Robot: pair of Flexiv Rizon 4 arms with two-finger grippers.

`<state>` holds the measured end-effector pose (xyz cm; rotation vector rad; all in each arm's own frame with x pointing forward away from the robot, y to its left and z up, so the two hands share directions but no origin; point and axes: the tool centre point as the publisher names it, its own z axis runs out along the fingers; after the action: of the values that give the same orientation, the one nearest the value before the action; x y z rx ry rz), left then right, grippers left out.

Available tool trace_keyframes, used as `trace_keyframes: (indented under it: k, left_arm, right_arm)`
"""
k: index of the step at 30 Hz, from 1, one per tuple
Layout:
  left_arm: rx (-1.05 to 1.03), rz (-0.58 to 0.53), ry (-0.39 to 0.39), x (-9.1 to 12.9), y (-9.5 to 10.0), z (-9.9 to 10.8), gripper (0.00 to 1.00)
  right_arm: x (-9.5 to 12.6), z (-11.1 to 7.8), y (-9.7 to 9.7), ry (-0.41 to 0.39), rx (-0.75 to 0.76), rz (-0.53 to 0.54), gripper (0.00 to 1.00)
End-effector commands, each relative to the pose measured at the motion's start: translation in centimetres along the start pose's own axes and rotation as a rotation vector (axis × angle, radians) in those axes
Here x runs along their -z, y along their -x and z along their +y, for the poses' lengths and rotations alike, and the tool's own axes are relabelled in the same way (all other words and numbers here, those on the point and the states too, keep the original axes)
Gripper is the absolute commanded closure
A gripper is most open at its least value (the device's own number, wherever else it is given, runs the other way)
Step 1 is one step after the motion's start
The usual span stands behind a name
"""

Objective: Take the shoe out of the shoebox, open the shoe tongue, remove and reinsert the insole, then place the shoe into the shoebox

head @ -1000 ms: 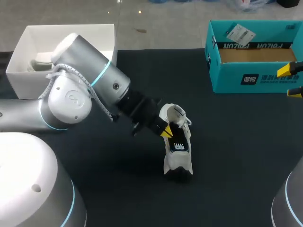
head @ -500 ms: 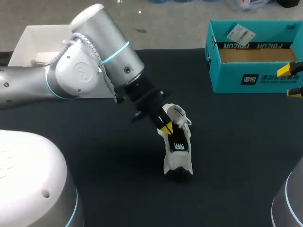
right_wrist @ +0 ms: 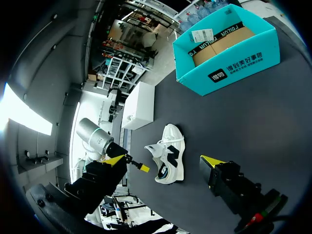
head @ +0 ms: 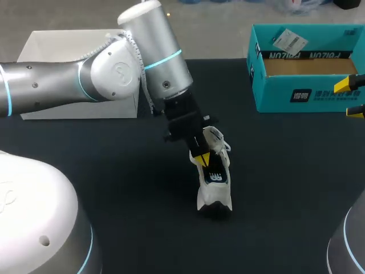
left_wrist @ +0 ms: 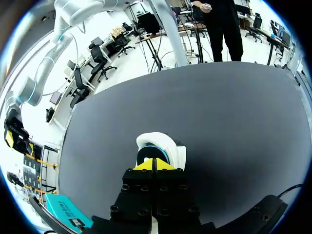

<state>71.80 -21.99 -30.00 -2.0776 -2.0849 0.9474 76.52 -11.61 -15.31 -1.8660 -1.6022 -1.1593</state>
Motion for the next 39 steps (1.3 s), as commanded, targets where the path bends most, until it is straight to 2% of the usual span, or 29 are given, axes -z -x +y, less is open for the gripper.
trace_keyframes:
  k: [1,4,11,17,34,39]
  left_arm:
    - [0.002,0.082,-0.020,0.1,0.5,0.6,1.00]
    - [0.002,0.082,-0.020,0.1,0.5,0.6,1.00]
    - [-0.006,0.126,0.088,-1.2,1.7,0.0,1.00]
    - [-0.003,0.151,0.117,-2.5,2.1,-0.5,1.00]
    - [0.009,0.157,0.121,-3.0,1.9,-0.2,1.00]
    - [0.046,0.347,0.205,-5.2,2.1,0.0,1.00]
  right_arm:
    - [0.0,-0.1,0.0,0.001,-0.001,-0.003,0.00]
    - [0.0,-0.1,0.0,0.001,-0.001,-0.003,0.00]
    - [0.0,-0.1,0.0,0.001,-0.001,-0.003,0.00]
    - [0.0,-0.1,0.0,0.001,-0.001,-0.003,0.00]
    - [0.0,-0.1,0.0,0.001,-0.001,-0.003,0.00]
    - [0.0,-0.1,0.0,0.001,-0.001,-0.003,0.00]
